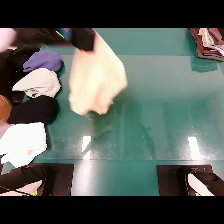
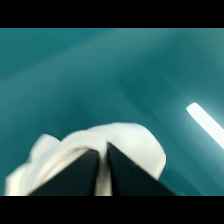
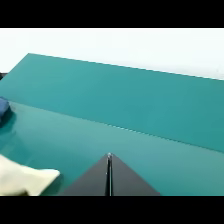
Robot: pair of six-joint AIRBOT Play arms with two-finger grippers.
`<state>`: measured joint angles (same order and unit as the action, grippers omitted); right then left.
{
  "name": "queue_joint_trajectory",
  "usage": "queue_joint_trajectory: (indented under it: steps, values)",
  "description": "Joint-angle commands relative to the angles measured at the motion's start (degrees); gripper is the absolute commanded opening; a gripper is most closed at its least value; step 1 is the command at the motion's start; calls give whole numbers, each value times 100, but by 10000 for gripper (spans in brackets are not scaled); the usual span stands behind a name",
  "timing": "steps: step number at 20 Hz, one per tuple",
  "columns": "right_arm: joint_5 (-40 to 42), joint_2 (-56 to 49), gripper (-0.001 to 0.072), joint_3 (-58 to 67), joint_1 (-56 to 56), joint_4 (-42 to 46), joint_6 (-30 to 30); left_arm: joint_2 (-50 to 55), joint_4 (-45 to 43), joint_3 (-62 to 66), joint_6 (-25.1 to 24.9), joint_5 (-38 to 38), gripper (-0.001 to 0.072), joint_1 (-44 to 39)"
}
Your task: Fold the shirts.
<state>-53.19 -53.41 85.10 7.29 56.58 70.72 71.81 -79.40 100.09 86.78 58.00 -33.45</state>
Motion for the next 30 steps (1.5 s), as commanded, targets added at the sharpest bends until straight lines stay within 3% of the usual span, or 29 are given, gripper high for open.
queue_joint_trajectory:
  steps: [1, 2, 5, 7, 9, 15, 19, 26, 27, 29, 30]
  values:
    - [-286, 26, 15, 2, 4, -2, -7, 409, 824, -798, -4, -57, 582, -833]
    - [-343, 26, 15, 2, 2, 0, -4, 542, 918, -929, -11, -190, 644, -968]
    - [-437, 26, 15, 2, 4, -2, -4, 640, 157, -907, -11, -251, 643, -761]
    - [-448, 26, 15, 2, 4, 0, -4, 623, -592, -885, 168, -208, 643, -155]
    - [-485, 26, 15, 2, 4, -2, -4, 802, -695, -905, 415, 31, 643, 706]
    - [-686, 24, 15, 2, 4, 2, -4, 2006, 579, -1753, 350, 87, 643, 2367]
    - [-706, -48, 15, 2, 4, -4, -4, 2743, 1580, -1801, -474, 46, 643, 2446]
    - [-1047, -492, 15, 2, 4, -282, -2, 2879, 1801, -1825, -579, -304, 642, 2409]
    - [-1097, -551, 15, 2, 4, -278, -2, 2879, 1825, -1825, -577, -247, 573, 2409]
    - [-1462, -675, 15, 0, -2, -160, 0, 2876, 1827, -1823, -579, -190, 78, 2409]
    - [-1788, -750, 15, -13, -2, 37, 101, 2876, 1810, -1781, -581, -168, 26, 2409]
